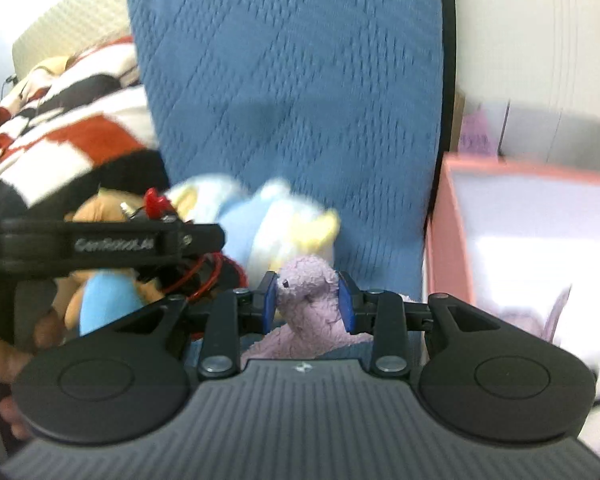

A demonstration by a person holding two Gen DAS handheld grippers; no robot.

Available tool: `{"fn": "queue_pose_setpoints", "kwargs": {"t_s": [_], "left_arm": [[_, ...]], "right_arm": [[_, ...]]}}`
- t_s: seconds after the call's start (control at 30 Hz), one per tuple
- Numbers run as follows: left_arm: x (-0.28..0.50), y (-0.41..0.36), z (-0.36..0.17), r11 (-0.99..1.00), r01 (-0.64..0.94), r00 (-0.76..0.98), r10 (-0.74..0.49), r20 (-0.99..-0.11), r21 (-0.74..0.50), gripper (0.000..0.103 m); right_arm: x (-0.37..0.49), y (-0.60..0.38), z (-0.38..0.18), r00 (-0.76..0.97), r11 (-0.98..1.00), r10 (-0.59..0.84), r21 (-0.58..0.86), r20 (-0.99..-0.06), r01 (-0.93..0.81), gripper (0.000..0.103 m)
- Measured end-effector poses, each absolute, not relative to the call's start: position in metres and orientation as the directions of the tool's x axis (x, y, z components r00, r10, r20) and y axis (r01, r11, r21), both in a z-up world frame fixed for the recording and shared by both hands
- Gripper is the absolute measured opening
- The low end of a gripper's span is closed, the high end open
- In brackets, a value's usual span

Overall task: Organize objects
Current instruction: 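Lift the red-black figure with the left tool while the right tool lifts the pink mouse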

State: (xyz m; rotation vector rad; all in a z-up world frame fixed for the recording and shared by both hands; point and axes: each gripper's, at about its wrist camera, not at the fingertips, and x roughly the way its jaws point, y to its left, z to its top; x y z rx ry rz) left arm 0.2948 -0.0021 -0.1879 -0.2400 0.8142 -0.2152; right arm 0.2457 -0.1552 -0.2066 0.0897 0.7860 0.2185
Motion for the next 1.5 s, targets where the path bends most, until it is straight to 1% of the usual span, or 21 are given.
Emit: {"fn": "queue_pose_setpoints", "kwargs": {"t_s": [0.13,0.23,0.33,0.4,0.5,0.63,0.73,0.77,0.8,0.87,0.9,0.97,1.07,1.2,1.27,1.33,1.37,1.4,1.43,1.47,1.5], "left_arm": [[0.278,-0.013,-0.205,0.959,0.114,0.624,-0.271,-0.733,-0.259,0.063],[0.267,-0.017,-0.217,0.965,0.107,0.594,-0.256,-0.762,-0.241,0.063],[0.26,-0.022,-0.229,0.976,0.109,0.568,-0.215,-0.795,-0.187,0.063],[0.259,-0.023,-0.238,0.979,0.099,0.545,-0.203,-0.813,-0.178,0.063],[0.259,-0.023,-0.245,0.984,0.084,0.53,-0.179,-0.829,-0.159,0.063],[0.261,-0.021,-0.252,0.983,0.066,0.498,-0.184,-0.847,-0.174,0.064],[0.259,-0.019,-0.251,0.98,0.049,0.484,-0.192,-0.854,-0.192,0.065],[0.256,-0.018,-0.251,0.98,0.043,0.482,-0.191,-0.855,-0.195,0.069],[0.254,-0.018,-0.251,0.98,0.04,0.478,-0.191,-0.857,-0.196,0.075],[0.249,-0.017,-0.251,0.98,0.038,0.475,-0.188,-0.86,-0.193,0.079],[0.247,-0.015,-0.25,0.981,0.031,0.476,-0.185,-0.86,-0.194,0.08],[0.244,-0.011,-0.249,0.978,0.015,0.472,-0.189,-0.861,-0.207,0.08],[0.242,-0.006,-0.248,0.974,0.002,0.457,-0.204,-0.866,-0.228,0.081],[0.24,-0.005,-0.252,0.981,0.001,0.426,-0.177,-0.887,-0.196,0.081],[0.242,-0.002,-0.255,0.978,-0.007,0.419,-0.185,-0.889,-0.206,0.082],[0.243,0.002,-0.256,0.975,-0.019,0.417,-0.194,-0.888,-0.222,0.082],[0.244,0.004,-0.257,0.974,-0.02,0.415,-0.196,-0.888,-0.224,0.082],[0.245,0.004,-0.257,0.972,-0.016,0.407,-0.207,-0.89,-0.233,0.082],[0.245,0.005,-0.258,0.969,-0.013,0.399,-0.222,-0.89,-0.247,0.082],[0.245,0.005,-0.258,0.966,-0.013,0.397,-0.231,-0.888,-0.257,0.082],[0.245,0.006,-0.258,0.966,-0.012,0.398,-0.232,-0.888,-0.258,0.082]], "right_arm": [[0.225,-0.149,-0.225,0.626,0.968,0.252,0.189,-0.738,-0.167,0.035],[0.212,-0.145,-0.238,0.598,0.973,0.229,0.161,-0.768,-0.166,0.035],[0.207,-0.145,-0.25,0.576,0.977,0.205,0.132,-0.791,-0.165,0.035],[0.206,-0.146,-0.256,0.561,0.978,0.197,0.124,-0.804,-0.165,0.035],[0.206,-0.15,-0.267,0.514,0.976,0.215,0.16,-0.83,-0.15,0.036],[0.201,-0.156,-0.279,0.487,0.971,0.24,0.203,-0.84,-0.127,0.036],[0.196,-0.155,-0.278,0.497,0.97,0.238,0.184,-0.835,-0.156,0.038],[0.194,-0.156,-0.277,0.499,0.97,0.239,0.181,-0.833,-0.162,0.04],[0.192,-0.156,-0.277,0.498,0.967,0.248,0.185,-0.831,-0.174,0.044],[0.19,-0.155,-0.278,0.495,0.963,0.261,0.187,-0.829,-0.195,0.06],[0.188,-0.155,-0.278,0.498,0.962,0.262,0.183,-0.827,-0.202,0.066],[0.186,-0.153,-0.278,0.506,0.963,0.252,0.165,-0.825,-0.211,0.068],[0.185,-0.149,-0.278,0.523,0.966,0.236,0.14,-0.819,-0.216,0.069],[0.186,-0.146,-0.277,0.552,0.973,0.191,0.083,-0.812,-0.215,0.069],[0.188,-0.146,-0.277,0.552,0.975,0.174,0.066,-0.816,-0.211,0.068],[0.19,-0.147,-0.278,0.542,0.975,0.182,0.08,-0.821,-0.206,0.067],[0.191,-0.147,-0.278,0.534,0.974,0.191,0.09,-0.824,-0.21,0.064],[0.193,-0.147,-0.279,0.53,0.973,0.193,0.091,-0.826,-0.214,0.055],[0.194,-0.146,-0.28,0.53,0.973,0.189,0.084,-0.827,-0.215,0.049],[0.195,-0.144,-0.281,0.528,0.974,0.18,0.074,-0.83,-0.215,0.036],[0.195,-0.144,-0.281,0.526,0.973,0.183,0.075,-0.831,-0.22,0.034]]}}
